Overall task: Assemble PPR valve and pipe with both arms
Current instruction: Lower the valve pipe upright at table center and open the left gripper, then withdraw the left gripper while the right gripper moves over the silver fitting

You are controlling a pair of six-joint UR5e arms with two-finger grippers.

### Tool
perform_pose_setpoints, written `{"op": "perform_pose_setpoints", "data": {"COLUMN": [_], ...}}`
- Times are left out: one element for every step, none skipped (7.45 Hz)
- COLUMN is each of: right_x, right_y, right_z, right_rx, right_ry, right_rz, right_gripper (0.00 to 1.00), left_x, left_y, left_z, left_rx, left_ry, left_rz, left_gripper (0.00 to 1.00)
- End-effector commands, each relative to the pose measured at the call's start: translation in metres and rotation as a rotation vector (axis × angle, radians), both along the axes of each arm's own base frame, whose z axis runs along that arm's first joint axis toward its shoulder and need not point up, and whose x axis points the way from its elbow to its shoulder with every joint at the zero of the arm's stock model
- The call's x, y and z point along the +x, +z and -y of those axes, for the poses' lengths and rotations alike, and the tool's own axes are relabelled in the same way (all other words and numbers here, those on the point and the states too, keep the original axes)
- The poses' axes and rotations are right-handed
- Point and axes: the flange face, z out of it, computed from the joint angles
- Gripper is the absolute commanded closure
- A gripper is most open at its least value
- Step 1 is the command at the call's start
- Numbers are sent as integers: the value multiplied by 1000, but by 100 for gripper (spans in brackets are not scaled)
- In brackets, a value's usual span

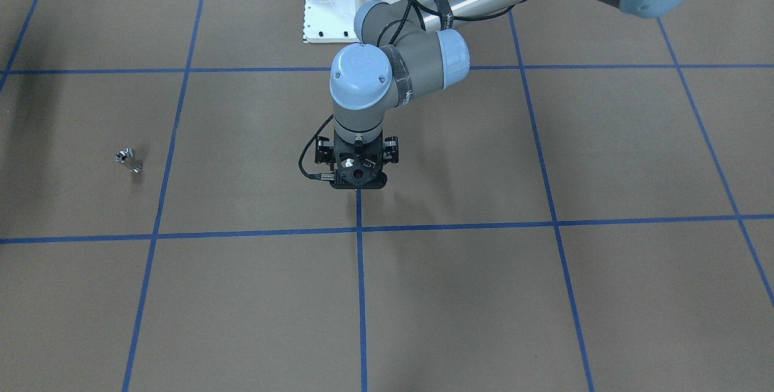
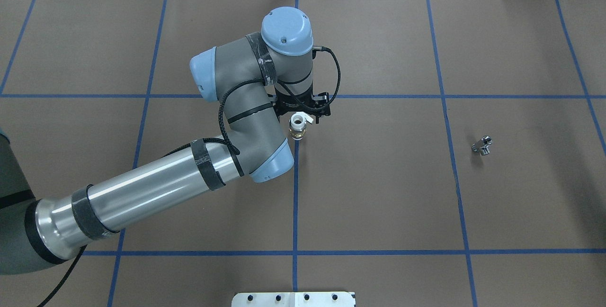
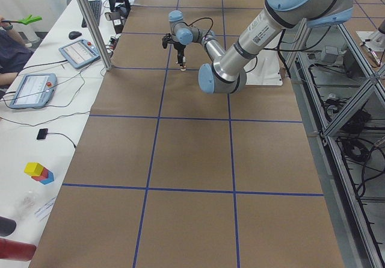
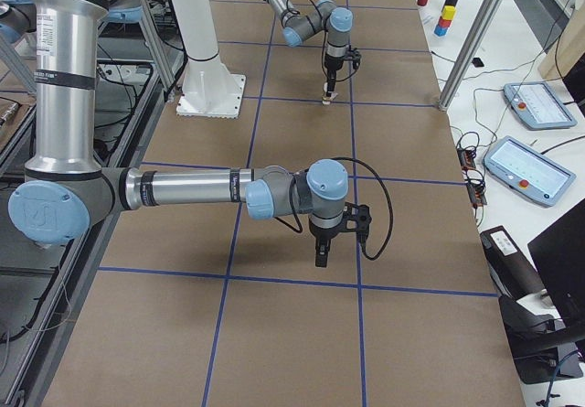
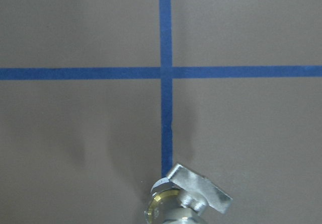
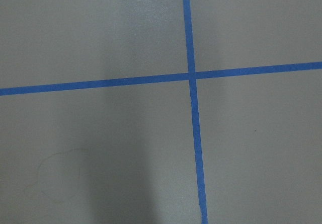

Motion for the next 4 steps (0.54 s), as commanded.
{"op": "perform_pose_setpoints", "data": {"right_x": [-2, -2, -3, -12], "right_y": [1, -5, -18, -41], "right_z": [0, 0, 2, 2], "right_rx": [8, 18, 49, 122], "right_ry": [-10, -11, -16, -46], "right_rz": [-4, 0, 11, 8], "right_gripper": [0, 1, 0, 0], "left_x": [-55, -105, -152, -200], "left_y": [-15, -12, 12, 47], "left_z": [9, 18, 9, 6], "left_rx": [-2, -29, 35, 106], "left_ry": [-33, -53, -6, 24], "left_rz": [-29, -46, -55, -33], "left_gripper": [0, 0, 0, 0]}}
